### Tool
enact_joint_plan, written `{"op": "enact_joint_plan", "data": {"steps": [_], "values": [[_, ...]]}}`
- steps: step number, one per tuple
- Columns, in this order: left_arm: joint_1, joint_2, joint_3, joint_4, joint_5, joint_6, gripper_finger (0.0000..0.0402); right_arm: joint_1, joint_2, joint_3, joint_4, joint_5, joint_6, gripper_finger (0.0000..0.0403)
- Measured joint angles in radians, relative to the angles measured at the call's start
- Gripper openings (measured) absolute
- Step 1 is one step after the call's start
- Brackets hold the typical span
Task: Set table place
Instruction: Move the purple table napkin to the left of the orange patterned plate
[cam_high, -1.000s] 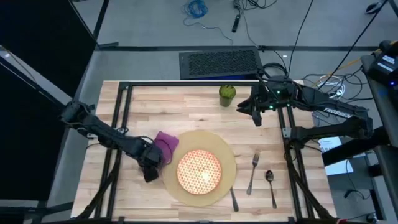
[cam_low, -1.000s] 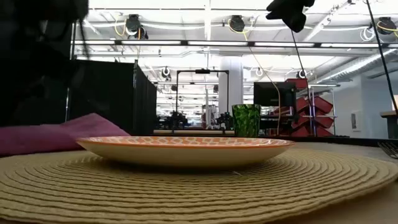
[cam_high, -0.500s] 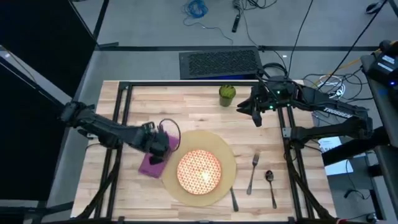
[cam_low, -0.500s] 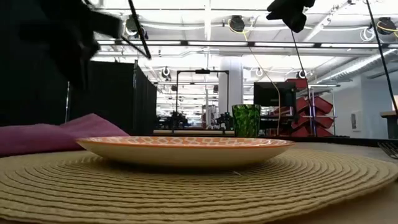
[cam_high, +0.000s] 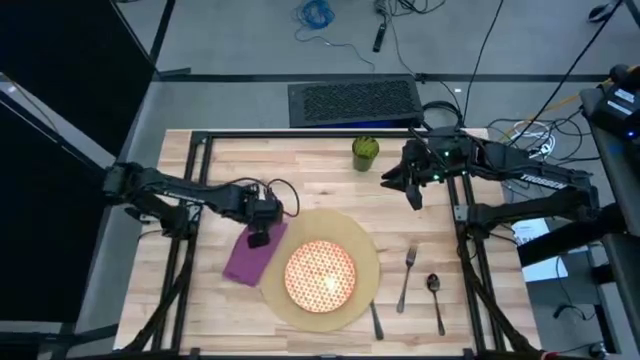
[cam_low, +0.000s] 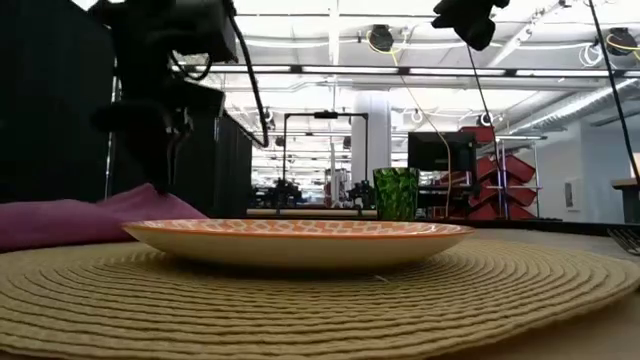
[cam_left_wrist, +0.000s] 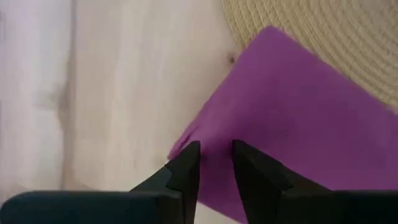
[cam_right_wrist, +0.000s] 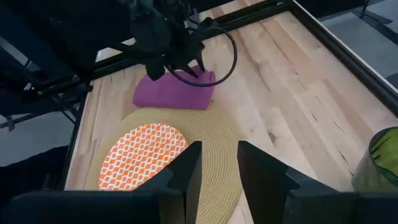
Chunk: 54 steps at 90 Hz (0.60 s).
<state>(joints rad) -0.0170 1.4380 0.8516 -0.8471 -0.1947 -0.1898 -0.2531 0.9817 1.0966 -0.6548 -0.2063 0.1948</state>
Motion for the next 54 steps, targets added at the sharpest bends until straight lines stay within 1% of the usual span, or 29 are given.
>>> {"op": "enact_joint_plan", "data": {"steps": [11, 22, 31, 54], "values": [[0.031, 0.0, -0.04, 0.02, 0.012, 0.016, 0.0081, 0.0, 0.0, 0.0, 0.0, 0.003, -0.003, 0.0091], [0.063, 0.0, -0.096, 0.072, 0.049, 0.022, 0.0081, 0.0, 0.0, 0.0, 0.0, 0.004, 0.001, 0.0091], [0.079, 0.0, -0.131, 0.095, 0.053, 0.019, 0.0081, 0.0, 0.0, 0.0, 0.0, 0.005, 0.003, 0.0091], [0.109, 0.0, -0.143, 0.047, 0.026, -0.018, 0.0081, 0.0, 0.0, 0.0, 0.011, 0.025, 0.007, 0.0091]]}}
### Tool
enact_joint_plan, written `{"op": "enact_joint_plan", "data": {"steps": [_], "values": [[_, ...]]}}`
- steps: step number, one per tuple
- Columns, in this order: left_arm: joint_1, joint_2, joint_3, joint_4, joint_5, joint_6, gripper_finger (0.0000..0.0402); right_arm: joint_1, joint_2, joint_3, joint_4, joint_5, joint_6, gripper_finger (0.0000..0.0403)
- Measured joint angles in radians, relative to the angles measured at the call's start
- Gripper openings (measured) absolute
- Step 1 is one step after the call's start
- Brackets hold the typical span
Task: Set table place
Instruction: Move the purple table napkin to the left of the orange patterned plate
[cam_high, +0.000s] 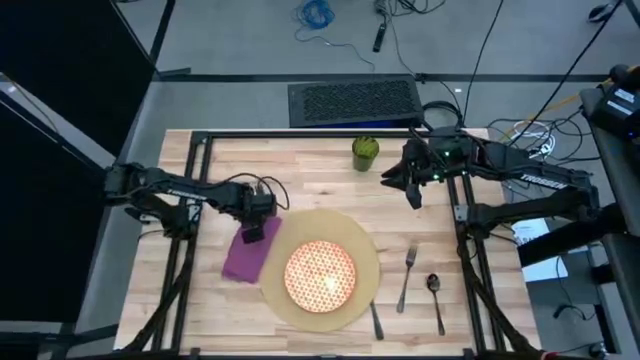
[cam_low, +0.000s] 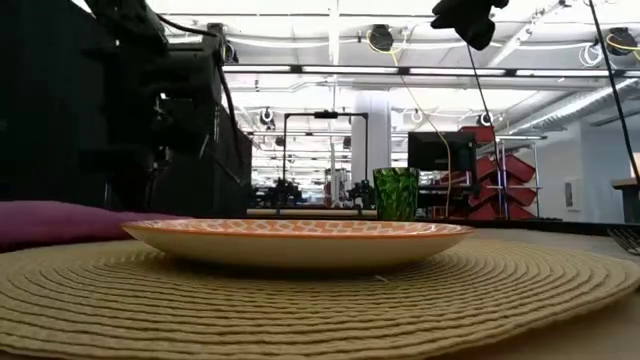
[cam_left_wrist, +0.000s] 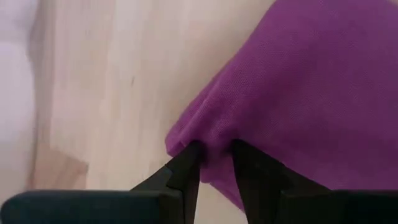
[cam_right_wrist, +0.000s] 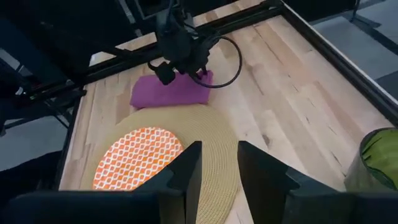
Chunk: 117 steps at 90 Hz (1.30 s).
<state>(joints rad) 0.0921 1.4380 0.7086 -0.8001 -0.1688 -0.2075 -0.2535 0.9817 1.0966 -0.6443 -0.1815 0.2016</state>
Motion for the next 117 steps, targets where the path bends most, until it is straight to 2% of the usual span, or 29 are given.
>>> {"op": "enact_joint_plan", "data": {"steps": [20, 35, 44, 74, 88, 95, 104, 117], "values": [[0.0, 0.0, 0.0, -0.037, -0.047, -0.07, 0.0081, 0.0, 0.0, 0.0, 0.013, 0.0, 0.0, 0.0091], [0.005, 0.0, 0.0, -0.178, -0.068, -0.16, 0.0081, 0.0, 0.0, 0.0, 0.013, 0.0, -0.001, 0.0091], [-0.008, -0.009, 0.0, -0.225, -0.058, -0.198, 0.0081, 0.0, 0.0, 0.0, 0.014, 0.0, -0.004, 0.0091], [-0.104, -0.026, 0.002, -0.195, 0.004, -0.269, 0.0081, 0.0, 0.0, 0.0, 0.028, 0.0, -0.011, 0.0091], [-0.133, -0.067, 0.067, -0.212, -0.099, -0.282, 0.0081, 0.0, 0.0, 0.0, 0.041, 0.0, -0.019, 0.0091], [-0.135, -0.098, 0.118, -0.214, -0.112, -0.274, 0.0081, 0.0, 0.0, 0.0, 0.043, 0.0, -0.019, 0.0091], [-0.16, -0.142, 0.177, -0.248, -0.094, -0.275, 0.0081, 0.0, 0.0, 0.0, 0.042, 0.0, -0.017, 0.0091], [-0.286, -0.195, 0.196, -0.268, -0.021, -0.316, 0.0081, -0.001, 0.0, 0.0, 0.03, 0.001, -0.01, 0.0091]]}}
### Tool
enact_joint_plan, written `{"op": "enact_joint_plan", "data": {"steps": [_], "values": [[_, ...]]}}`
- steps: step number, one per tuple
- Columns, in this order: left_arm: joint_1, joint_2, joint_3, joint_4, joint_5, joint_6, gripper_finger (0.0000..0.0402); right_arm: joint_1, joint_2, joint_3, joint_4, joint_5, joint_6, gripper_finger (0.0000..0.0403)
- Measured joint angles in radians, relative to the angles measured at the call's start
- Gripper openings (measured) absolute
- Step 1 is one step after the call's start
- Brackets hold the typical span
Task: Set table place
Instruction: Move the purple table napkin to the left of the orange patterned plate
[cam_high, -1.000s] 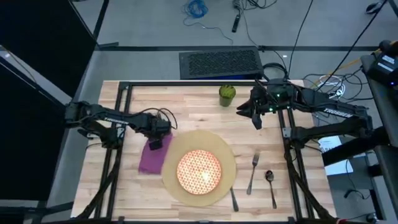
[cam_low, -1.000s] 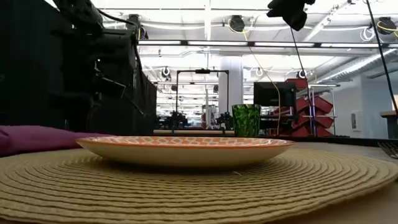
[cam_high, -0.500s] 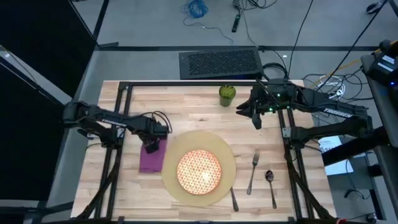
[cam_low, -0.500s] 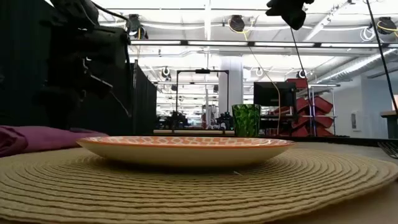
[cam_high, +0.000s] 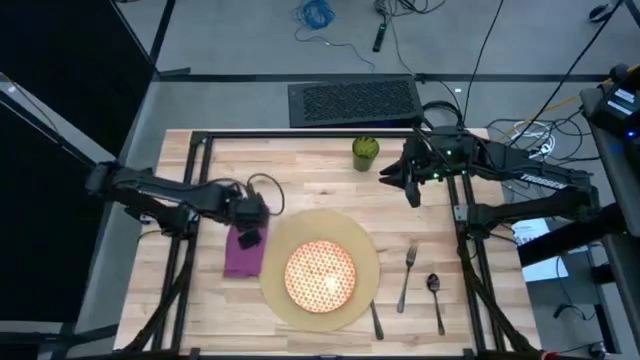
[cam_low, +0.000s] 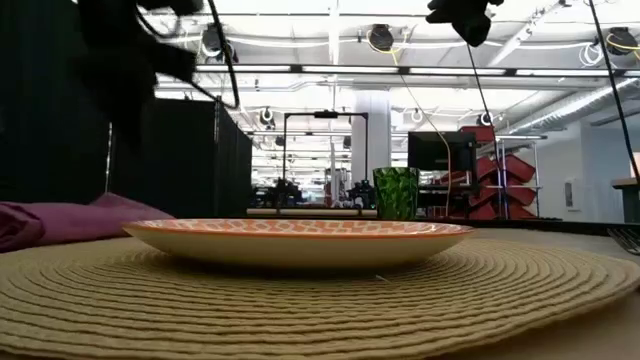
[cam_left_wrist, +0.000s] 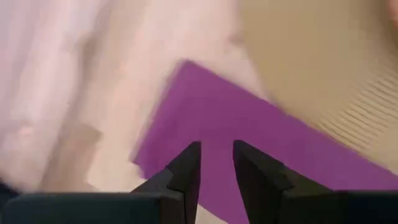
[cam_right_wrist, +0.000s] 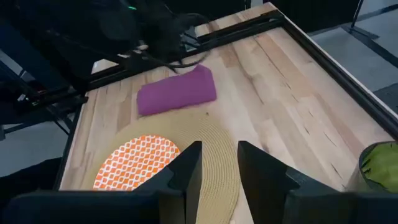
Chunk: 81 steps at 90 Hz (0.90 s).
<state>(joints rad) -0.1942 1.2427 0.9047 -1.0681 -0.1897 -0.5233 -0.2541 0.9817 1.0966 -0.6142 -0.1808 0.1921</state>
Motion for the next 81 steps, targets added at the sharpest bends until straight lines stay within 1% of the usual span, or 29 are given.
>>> {"op": "enact_joint_plan", "data": {"steps": [10, 18, 26, 33, 40, 58, 81], "values": [[-0.123, -0.039, 0.0, 0.011, 0.101, -0.06, 0.0081, -0.009, 0.0, 0.0, 0.003, 0.001, 0.003, 0.0091], [-0.21, -0.051, 0.0, 0.073, 0.169, -0.123, 0.0084, -0.02, 0.0, 0.0, 0.012, 0.003, 0.003, 0.0091], [-0.281, -0.05, 0.0, 0.167, 0.178, -0.125, 0.0095, -0.032, 0.0, 0.0, 0.022, 0.003, 0.003, 0.0091], [-0.322, -0.049, -0.008, 0.238, 0.162, -0.126, 0.0108, -0.035, 0.0, 0.0, 0.029, 0.004, 0.003, 0.0091], [-0.342, -0.032, -0.019, 0.249, 0.149, -0.125, 0.0123, -0.035, 0.0, 0.0, 0.032, 0.003, -0.001, 0.0091], [-0.36, 0.042, -0.046, 0.135, 0.129, -0.126, 0.016, -0.034, 0.0, 0.0, 0.026, 0.002, -0.013, 0.0091], [-0.362, 0.147, -0.05, 0.143, 0.125, -0.124, 0.0189, -0.034, 0.0, 0.0, 0.005, 0.002, -0.024, 0.0091]]}}
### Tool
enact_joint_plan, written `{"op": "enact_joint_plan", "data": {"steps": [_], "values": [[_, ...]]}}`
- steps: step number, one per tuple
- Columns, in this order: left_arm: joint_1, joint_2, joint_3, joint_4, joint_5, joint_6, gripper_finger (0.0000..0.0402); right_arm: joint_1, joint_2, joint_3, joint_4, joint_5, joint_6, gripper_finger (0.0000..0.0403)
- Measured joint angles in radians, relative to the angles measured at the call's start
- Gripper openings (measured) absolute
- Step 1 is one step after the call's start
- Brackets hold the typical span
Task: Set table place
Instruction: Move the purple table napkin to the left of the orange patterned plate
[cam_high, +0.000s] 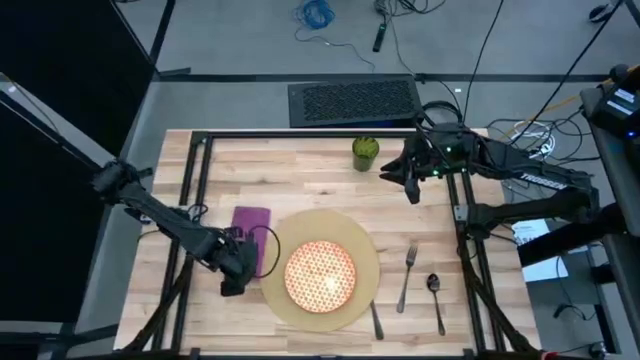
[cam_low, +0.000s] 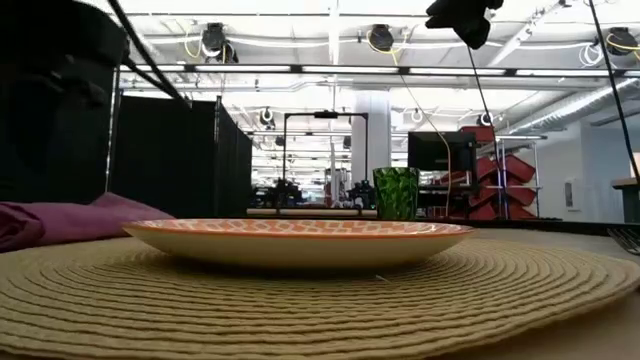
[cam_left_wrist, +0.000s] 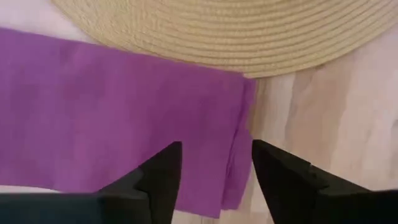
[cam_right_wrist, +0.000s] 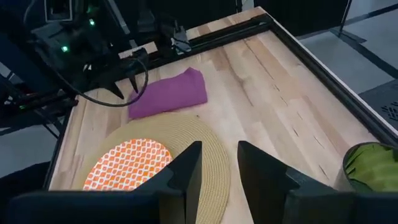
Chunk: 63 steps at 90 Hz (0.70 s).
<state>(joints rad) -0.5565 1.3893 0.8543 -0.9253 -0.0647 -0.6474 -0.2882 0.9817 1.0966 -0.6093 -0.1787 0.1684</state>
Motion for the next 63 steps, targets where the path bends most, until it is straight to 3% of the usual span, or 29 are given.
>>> {"op": "enact_joint_plan", "data": {"steps": [21, 47, 63], "values": [[-0.022, 0.096, 0.0, 0.01, 0.009, -0.012, 0.0197, 0.0, 0.0, 0.0, 0.0, 0.0, -0.012, 0.0091], [-0.064, 0.206, 0.0, 0.135, 0.065, -0.028, 0.0196, 0.0, 0.0, 0.0, -0.001, -0.001, -0.016, 0.0091], [-0.081, 0.232, 0.003, 0.128, 0.061, -0.029, 0.0163, 0.0, 0.0, 0.0, -0.001, -0.002, -0.016, 0.0091]]}}
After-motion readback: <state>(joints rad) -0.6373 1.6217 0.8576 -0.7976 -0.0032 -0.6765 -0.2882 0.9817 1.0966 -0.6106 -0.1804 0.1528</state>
